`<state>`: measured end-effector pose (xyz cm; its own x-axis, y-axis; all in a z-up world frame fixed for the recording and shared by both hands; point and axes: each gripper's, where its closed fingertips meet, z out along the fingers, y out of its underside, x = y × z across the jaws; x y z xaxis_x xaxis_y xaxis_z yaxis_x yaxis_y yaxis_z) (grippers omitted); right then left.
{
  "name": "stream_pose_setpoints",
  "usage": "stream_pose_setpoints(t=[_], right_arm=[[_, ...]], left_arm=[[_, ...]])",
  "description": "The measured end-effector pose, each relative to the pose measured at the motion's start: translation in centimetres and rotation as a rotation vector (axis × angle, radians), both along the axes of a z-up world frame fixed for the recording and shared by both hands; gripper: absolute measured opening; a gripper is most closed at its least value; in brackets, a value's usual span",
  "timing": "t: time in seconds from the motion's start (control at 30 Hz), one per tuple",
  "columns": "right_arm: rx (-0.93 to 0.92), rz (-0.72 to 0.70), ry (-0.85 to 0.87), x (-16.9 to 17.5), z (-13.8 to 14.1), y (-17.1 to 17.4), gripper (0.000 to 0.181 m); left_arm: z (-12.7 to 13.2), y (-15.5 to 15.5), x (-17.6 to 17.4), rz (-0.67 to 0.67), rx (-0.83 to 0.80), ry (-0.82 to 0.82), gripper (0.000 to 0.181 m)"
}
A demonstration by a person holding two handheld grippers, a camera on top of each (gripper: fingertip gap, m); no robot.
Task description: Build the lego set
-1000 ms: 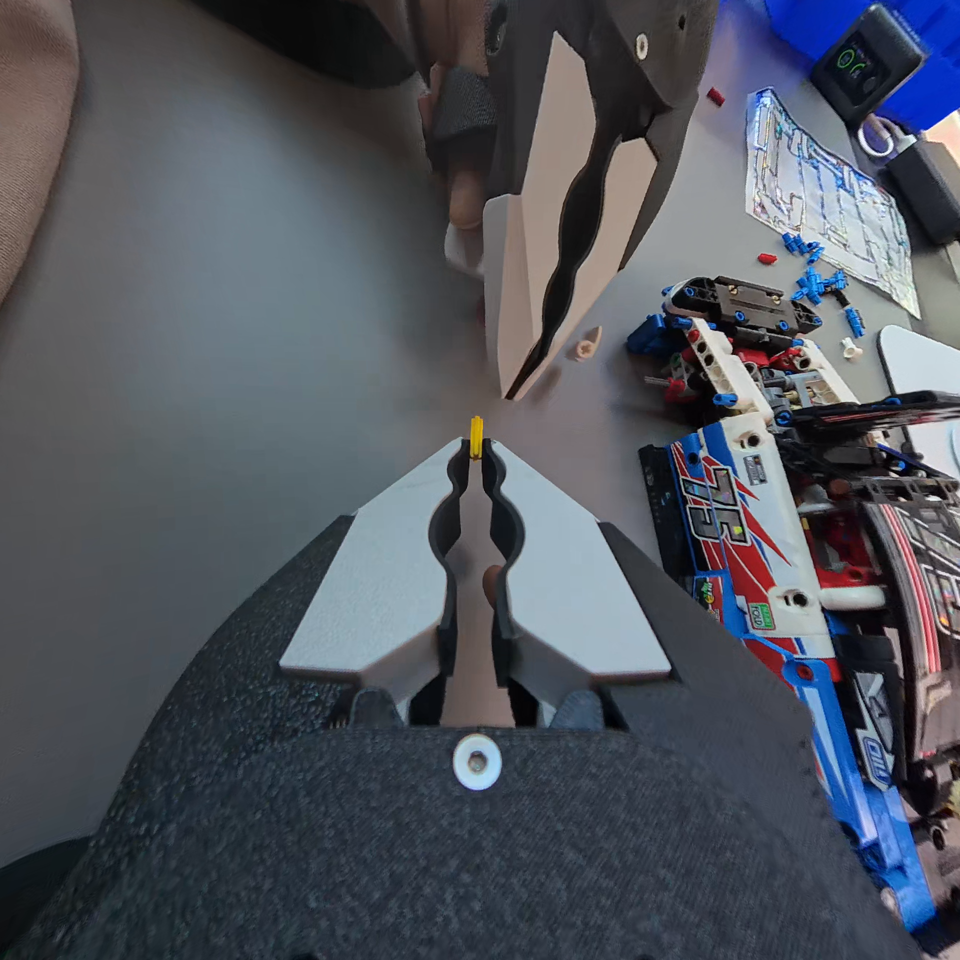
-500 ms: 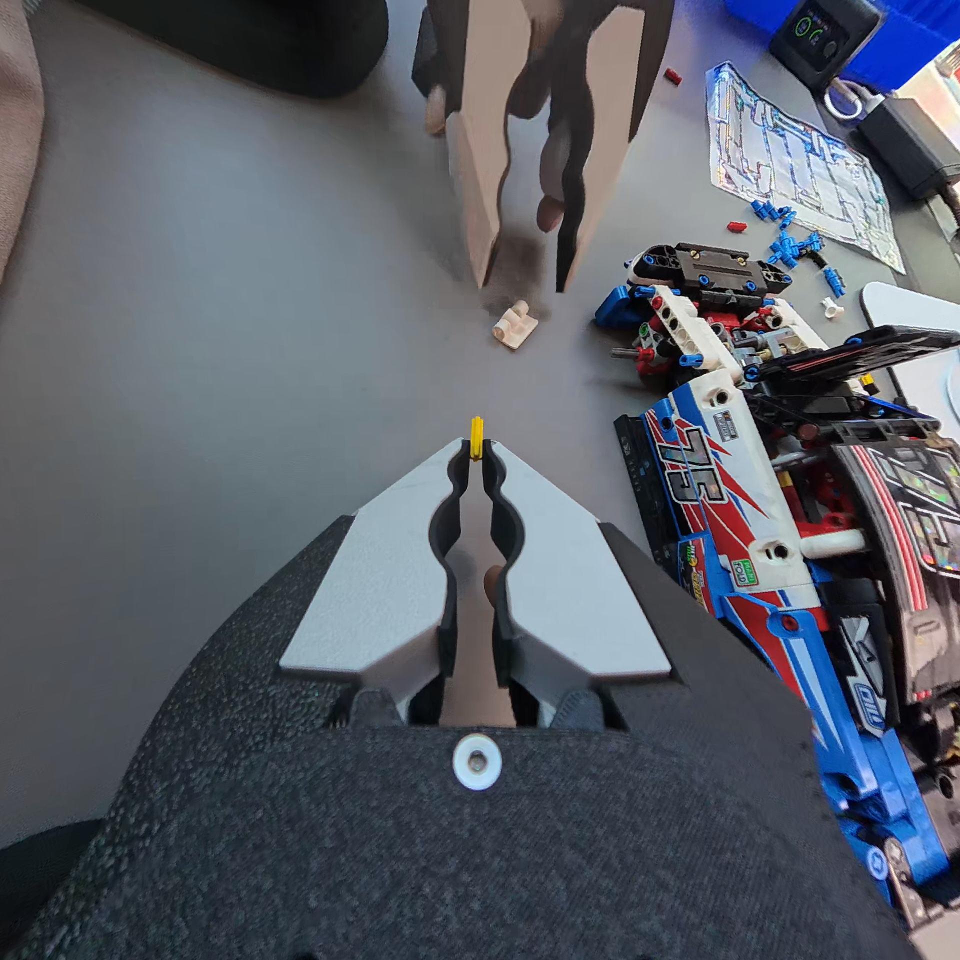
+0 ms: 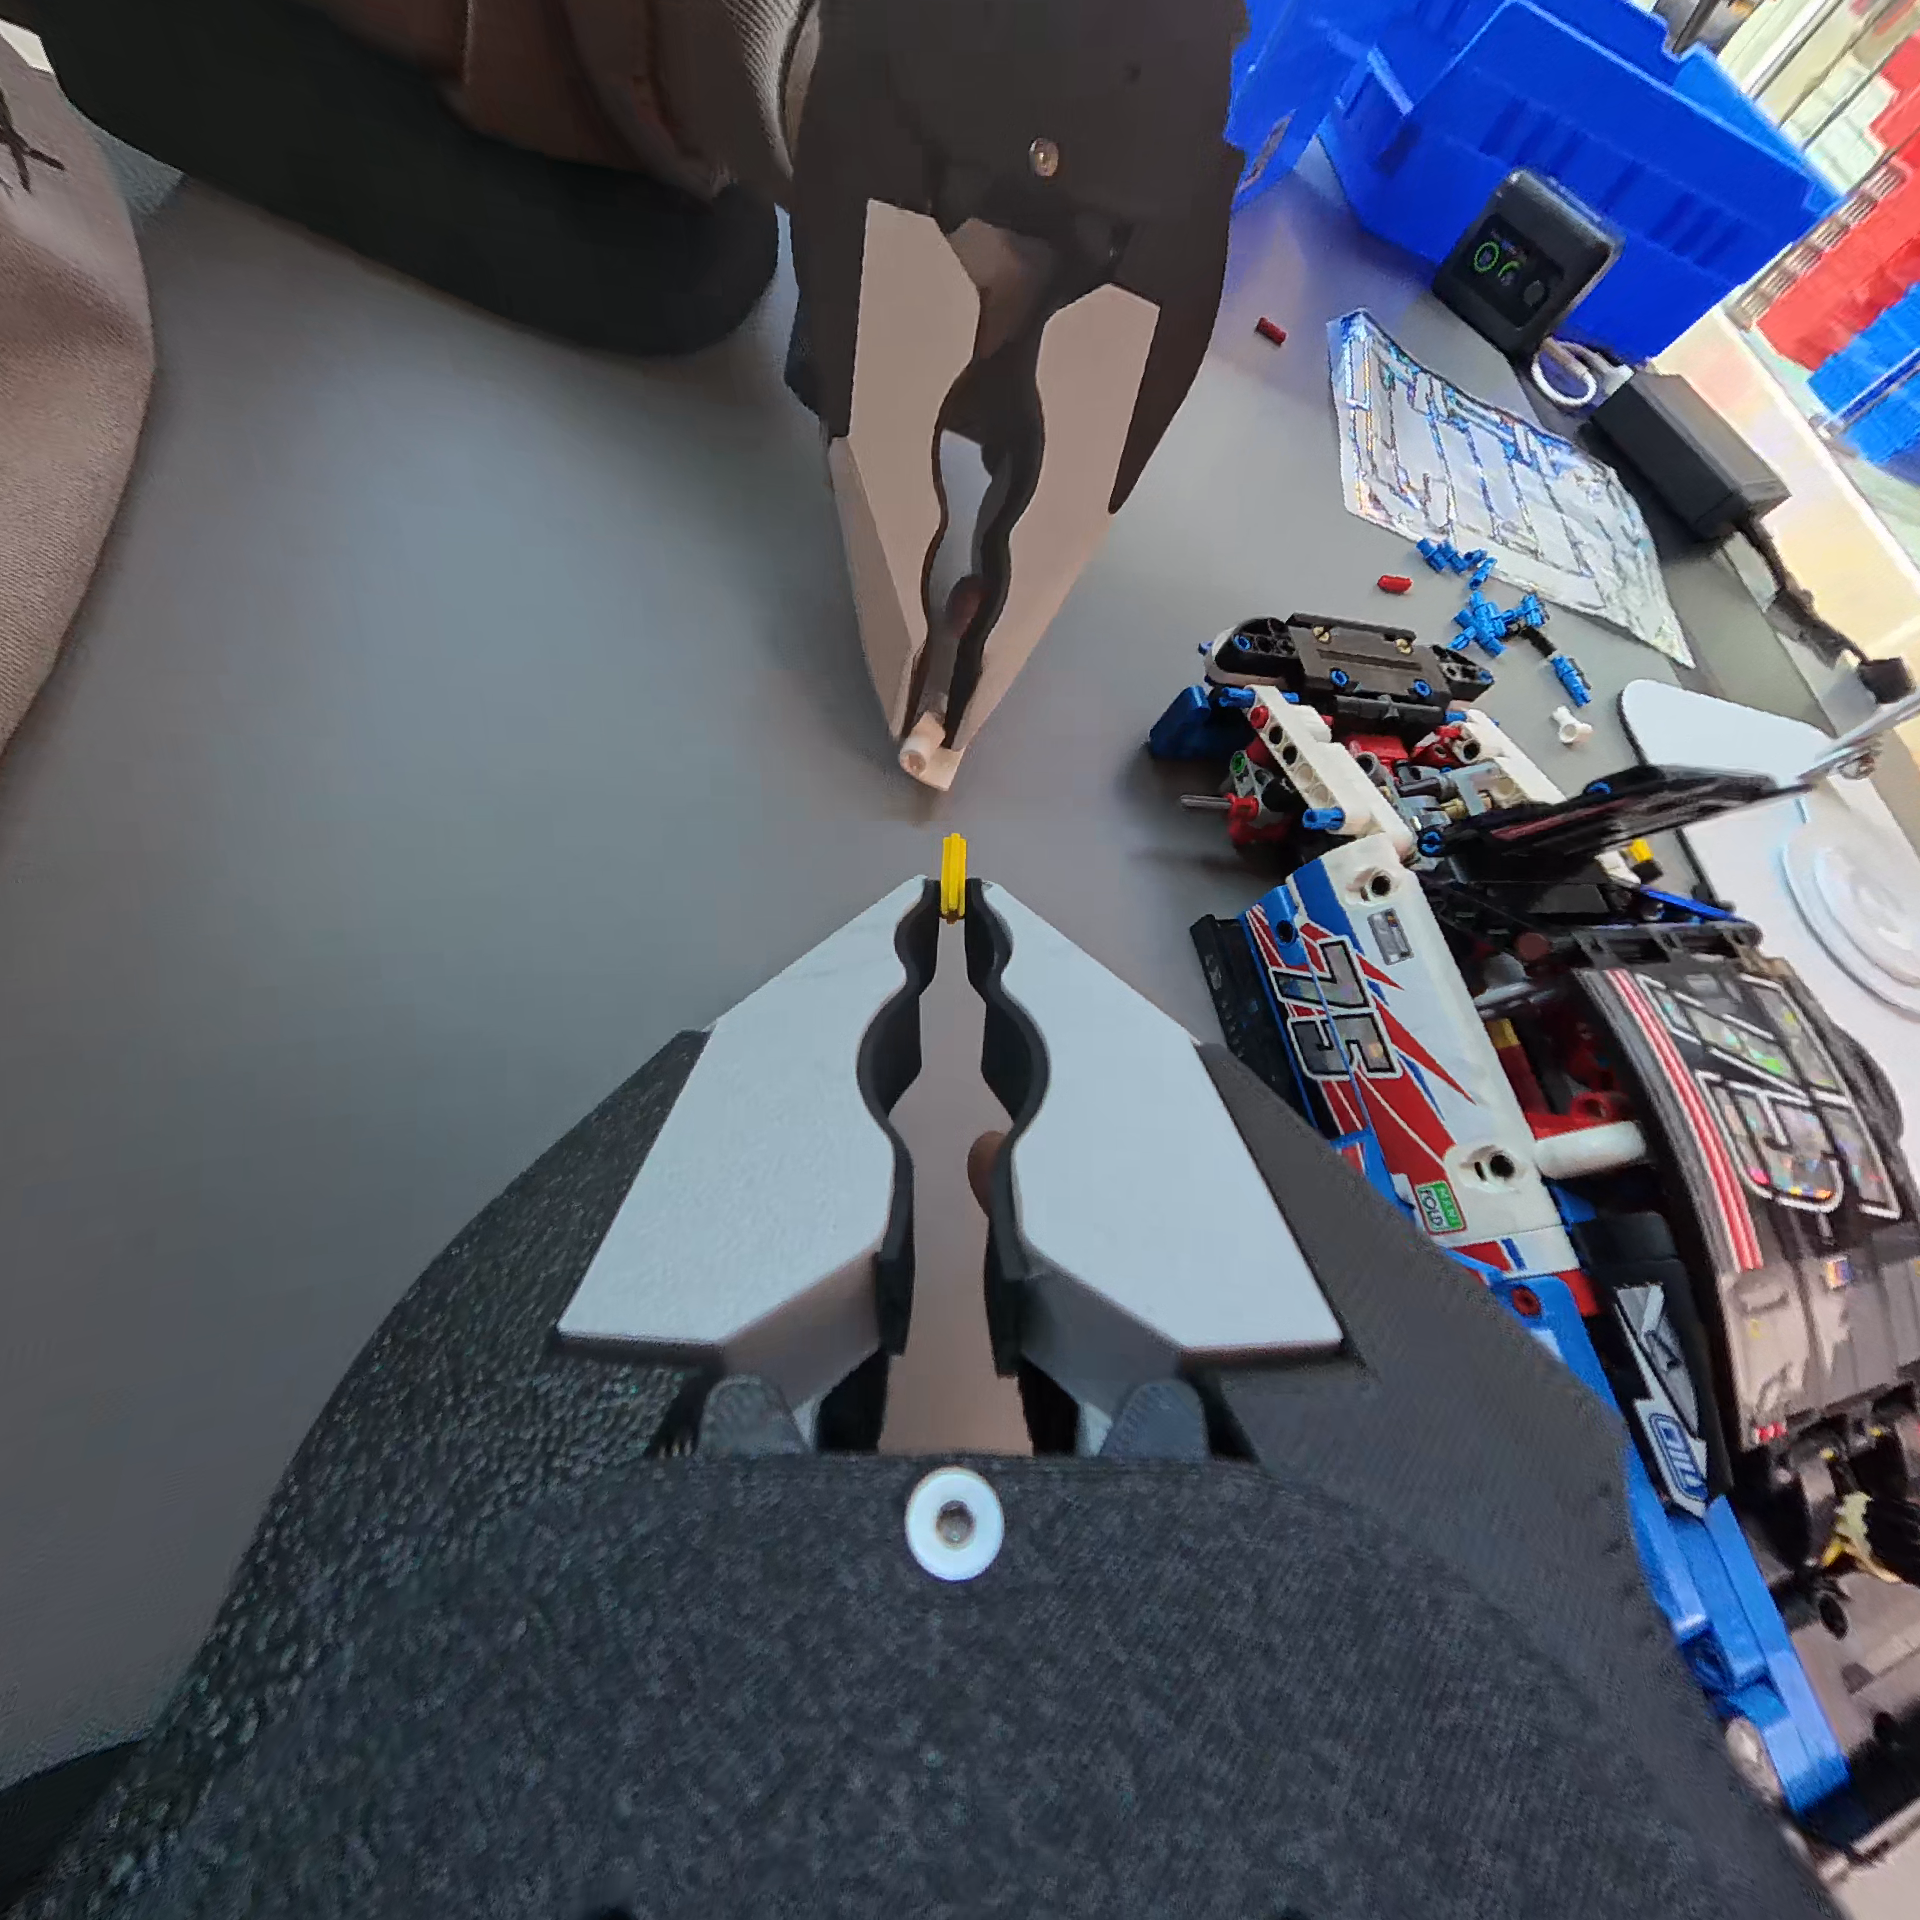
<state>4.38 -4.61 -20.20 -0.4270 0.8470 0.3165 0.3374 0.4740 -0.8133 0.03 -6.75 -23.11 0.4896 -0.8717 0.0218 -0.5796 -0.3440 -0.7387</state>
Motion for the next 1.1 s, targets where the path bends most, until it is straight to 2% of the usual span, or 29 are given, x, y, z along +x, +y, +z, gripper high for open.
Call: stream_pose_setpoints(t=[0.03, 0.13, 0.23, 0.8, 1.1], right_arm=[[0.015, 0.013, 0.020, 0.0, 0.3, -0.3, 0.001], [0.051, 0.048, 0.082, -0.2, 1.2, -1.3, 0.002], [0.102, 0.082, 0.099, -0.1, 1.4, -2.0, 0.003], [0.139, 0.085, 0.046, -0.1, 0.2, -2.1, 0.003], [0.264, 0.112, 0.043, 0.0, -0.3, -2.4, 0.003]], left_arm=[[0.7, -0.4, 0.8, -0.014, -0.030, -0.082, 0.008], [2.5, -1.2, 2.4, -0.054, -0.096, -0.253, 0.008], [3.0, -1.1, 2.8, -0.046, -0.146, -0.321, 0.008], [2.2, -0.4, 3.0, 0.042, -0.252, -0.362, 0.008], [1.5, -0.6, 3.2, 0.078, -0.362, -0.379, 0.007]])
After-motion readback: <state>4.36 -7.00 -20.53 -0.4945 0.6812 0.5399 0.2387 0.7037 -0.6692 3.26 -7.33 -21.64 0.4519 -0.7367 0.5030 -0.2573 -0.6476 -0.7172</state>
